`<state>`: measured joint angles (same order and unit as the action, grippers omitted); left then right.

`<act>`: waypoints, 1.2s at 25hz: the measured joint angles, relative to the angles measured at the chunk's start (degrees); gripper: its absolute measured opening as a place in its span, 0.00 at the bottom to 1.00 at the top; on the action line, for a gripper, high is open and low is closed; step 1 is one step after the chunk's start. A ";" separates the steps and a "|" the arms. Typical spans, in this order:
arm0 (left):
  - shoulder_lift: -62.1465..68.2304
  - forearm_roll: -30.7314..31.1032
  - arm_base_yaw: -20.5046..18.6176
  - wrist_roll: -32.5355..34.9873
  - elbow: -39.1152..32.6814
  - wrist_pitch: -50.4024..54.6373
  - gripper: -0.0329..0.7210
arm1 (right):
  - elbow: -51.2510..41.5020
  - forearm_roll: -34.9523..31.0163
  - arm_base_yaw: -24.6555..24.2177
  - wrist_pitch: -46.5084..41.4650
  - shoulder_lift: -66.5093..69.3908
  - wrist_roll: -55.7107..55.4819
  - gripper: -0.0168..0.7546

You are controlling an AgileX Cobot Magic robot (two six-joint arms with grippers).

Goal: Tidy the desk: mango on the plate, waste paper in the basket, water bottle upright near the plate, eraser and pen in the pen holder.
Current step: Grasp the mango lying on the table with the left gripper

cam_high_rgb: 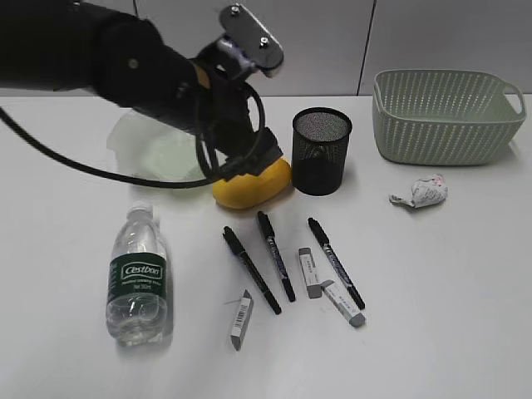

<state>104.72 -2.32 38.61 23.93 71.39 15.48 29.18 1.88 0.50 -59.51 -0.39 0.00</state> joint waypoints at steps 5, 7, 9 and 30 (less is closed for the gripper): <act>8.06 5.06 0.00 0.05 8.86 2.30 0.86 | 0.00 0.00 0.00 0.00 0.00 -0.34 0.68; 10.29 5.76 0.00 0.05 10.97 2.46 0.86 | 0.00 0.00 0.00 0.00 0.00 -0.34 0.68; 12.00 6.38 0.00 0.05 12.56 2.46 0.86 | 0.00 0.00 0.00 0.00 0.00 -0.34 0.68; 21.59 11.46 0.22 -0.45 13.94 -2.68 0.85 | 0.00 0.00 0.00 0.00 0.00 -0.34 0.68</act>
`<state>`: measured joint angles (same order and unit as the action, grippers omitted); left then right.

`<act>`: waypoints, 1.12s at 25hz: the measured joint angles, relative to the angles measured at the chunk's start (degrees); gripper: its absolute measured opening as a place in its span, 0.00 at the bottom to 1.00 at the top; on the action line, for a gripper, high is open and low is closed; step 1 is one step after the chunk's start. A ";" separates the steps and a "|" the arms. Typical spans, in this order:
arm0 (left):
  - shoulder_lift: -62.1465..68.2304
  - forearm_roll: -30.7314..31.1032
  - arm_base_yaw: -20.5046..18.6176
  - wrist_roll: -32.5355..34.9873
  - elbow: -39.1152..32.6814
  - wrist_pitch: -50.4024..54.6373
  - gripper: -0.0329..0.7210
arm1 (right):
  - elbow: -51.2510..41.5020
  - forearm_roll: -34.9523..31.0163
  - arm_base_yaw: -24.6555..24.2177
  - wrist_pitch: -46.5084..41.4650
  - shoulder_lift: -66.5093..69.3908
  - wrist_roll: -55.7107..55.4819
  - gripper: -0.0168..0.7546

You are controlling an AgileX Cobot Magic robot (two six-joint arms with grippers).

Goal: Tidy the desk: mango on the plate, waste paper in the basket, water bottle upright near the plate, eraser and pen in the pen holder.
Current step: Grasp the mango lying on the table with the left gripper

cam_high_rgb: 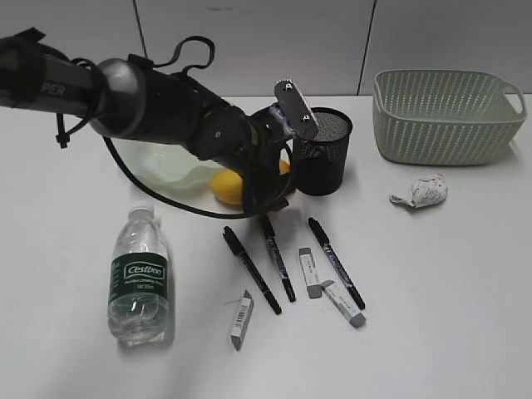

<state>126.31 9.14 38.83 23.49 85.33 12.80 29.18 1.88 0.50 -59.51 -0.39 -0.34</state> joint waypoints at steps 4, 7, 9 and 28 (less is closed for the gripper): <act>0.48 0.02 -0.07 -0.17 0.17 -0.75 0.83 | 0.00 0.00 0.00 0.00 0.00 0.00 0.68; 0.53 0.87 -0.11 -0.17 0.22 -0.40 0.82 | 0.00 0.00 0.00 0.00 0.00 0.00 0.68; 0.59 2.70 -0.11 -0.17 0.28 0.25 0.82 | 0.00 0.00 0.00 0.00 0.00 0.00 0.68; -1.03 6.31 -0.12 -0.41 -0.12 6.73 0.73 | 0.00 0.00 0.00 0.00 0.00 0.00 0.68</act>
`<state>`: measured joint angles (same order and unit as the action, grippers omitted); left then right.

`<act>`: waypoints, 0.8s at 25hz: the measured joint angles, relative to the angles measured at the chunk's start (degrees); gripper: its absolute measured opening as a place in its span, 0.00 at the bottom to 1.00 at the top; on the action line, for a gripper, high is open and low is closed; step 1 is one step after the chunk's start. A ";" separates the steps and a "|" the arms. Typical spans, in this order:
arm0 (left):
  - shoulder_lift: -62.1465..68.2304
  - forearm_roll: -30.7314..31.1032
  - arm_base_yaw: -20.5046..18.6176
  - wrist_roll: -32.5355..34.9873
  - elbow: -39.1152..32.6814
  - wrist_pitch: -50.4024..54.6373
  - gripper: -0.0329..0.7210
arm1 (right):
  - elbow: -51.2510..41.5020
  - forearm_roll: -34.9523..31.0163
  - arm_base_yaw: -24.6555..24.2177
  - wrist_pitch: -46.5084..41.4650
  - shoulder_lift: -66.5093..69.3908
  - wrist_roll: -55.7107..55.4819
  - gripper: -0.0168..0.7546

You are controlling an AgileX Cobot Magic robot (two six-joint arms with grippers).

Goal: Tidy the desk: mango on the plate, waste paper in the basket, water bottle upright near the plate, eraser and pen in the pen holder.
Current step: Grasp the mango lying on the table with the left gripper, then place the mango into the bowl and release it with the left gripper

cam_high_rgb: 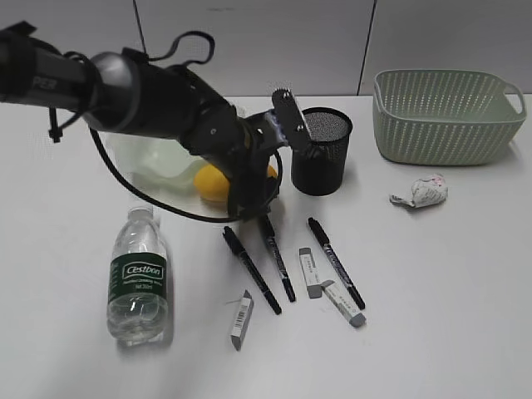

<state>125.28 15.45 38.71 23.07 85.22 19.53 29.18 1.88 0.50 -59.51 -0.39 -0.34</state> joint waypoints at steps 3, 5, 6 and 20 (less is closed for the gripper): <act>-4.67 -4.57 0.00 0.00 -0.09 0.39 0.73 | 0.00 0.00 0.00 0.00 0.00 0.00 0.68; -8.41 -9.93 0.00 0.00 -0.09 0.35 0.73 | 0.00 0.00 0.00 0.00 0.00 0.00 0.68; -10.52 -12.77 0.00 -0.01 -0.09 0.29 0.73 | 0.00 0.00 0.00 0.00 0.00 0.00 0.68; -7.89 -16.39 -12.26 -0.17 -0.05 -15.12 0.73 | 0.00 0.00 0.00 0.00 0.00 0.00 0.68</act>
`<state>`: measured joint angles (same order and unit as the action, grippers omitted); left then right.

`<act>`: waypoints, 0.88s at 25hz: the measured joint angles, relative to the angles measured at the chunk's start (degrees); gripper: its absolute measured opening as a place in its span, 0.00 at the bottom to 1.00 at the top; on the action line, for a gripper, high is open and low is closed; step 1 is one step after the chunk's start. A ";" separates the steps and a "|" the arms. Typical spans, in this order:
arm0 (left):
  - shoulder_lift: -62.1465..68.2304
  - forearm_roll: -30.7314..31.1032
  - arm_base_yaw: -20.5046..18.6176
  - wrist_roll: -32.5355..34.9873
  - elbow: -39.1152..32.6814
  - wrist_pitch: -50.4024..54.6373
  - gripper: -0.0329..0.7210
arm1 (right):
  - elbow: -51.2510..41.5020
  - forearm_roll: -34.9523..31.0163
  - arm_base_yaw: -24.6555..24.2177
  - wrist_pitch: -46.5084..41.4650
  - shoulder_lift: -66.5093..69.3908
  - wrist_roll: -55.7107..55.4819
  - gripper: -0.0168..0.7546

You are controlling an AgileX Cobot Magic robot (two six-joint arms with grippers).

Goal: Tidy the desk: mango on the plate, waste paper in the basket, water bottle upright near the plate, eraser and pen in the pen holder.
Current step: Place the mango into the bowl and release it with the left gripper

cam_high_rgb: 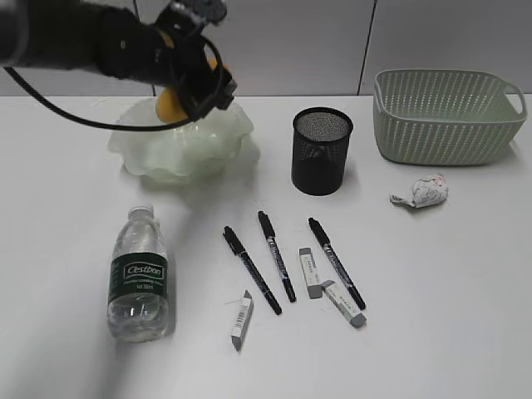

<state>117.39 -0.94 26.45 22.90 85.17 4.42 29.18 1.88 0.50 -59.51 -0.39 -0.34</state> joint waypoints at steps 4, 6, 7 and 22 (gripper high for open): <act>5.23 -0.21 -1.67 0.00 -0.11 -0.18 0.73 | 0.00 0.00 0.00 0.00 0.00 0.00 0.68; 6.43 -1.15 -1.90 0.00 -0.11 0.06 0.74 | 0.00 0.00 0.00 0.00 0.00 0.00 0.68; 6.66 -2.21 -2.04 0.00 -0.11 0.20 0.78 | 0.00 0.00 0.00 0.00 0.00 0.00 0.68; -11.01 -9.40 -4.54 -3.29 -2.19 22.55 0.73 | 0.00 0.00 0.00 0.00 0.00 0.00 0.68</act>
<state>106.39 -10.35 21.92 19.61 82.98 26.97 29.18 1.88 0.50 -59.51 -0.39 -0.34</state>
